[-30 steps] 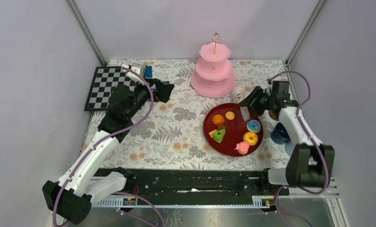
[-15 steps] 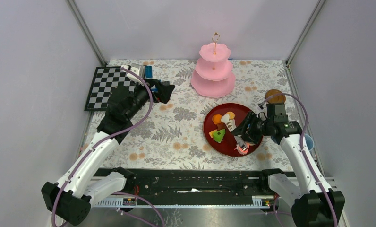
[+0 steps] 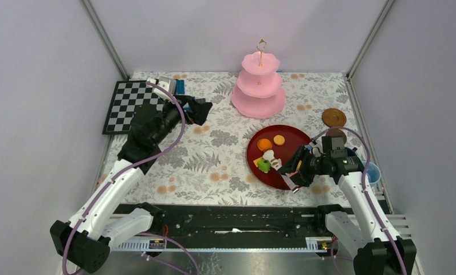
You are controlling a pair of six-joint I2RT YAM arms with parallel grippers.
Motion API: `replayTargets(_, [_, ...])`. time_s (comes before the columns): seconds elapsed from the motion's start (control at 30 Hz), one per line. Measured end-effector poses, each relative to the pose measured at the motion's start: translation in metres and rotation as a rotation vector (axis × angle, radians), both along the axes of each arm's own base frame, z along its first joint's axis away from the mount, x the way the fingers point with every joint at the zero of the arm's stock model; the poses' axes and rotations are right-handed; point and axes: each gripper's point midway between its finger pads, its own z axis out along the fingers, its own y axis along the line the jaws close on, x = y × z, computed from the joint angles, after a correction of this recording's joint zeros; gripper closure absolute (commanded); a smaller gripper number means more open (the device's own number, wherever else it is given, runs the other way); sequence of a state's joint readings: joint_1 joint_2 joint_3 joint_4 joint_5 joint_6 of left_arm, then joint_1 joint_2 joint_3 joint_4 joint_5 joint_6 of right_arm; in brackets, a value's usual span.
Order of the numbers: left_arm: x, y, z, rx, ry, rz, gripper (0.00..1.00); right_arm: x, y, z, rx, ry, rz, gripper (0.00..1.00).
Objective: Serve the afternoon tea
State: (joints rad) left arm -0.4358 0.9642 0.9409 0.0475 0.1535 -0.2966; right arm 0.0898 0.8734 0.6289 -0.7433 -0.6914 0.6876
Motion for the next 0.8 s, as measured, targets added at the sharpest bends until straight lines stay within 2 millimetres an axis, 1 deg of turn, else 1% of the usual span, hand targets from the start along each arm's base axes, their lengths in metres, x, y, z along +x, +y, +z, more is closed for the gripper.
replayTargets(0.2, [0.001, -0.001, -0.002, 0.003, 0.006, -0.002, 0.01, -0.004, 0.001, 0.003, 0.013, -0.004, -0.008, 0.35])
replayTargets(0.47, [0.003, -0.002, -0.006, 0.007, 0.015, -0.003, 0.01, -0.014, 0.003, -0.013, 0.033, 0.063, -0.014, 0.34])
replayTargets(0.67, [0.004, -0.003, -0.007, 0.008, 0.018, -0.003, 0.01, -0.013, 0.007, -0.021, 0.066, 0.087, -0.009, 0.35])
replayTargets(0.8, [0.004, -0.003, -0.007, 0.008, 0.018, -0.003, 0.01, -0.007, 0.008, -0.022, 0.074, 0.077, -0.007, 0.37])
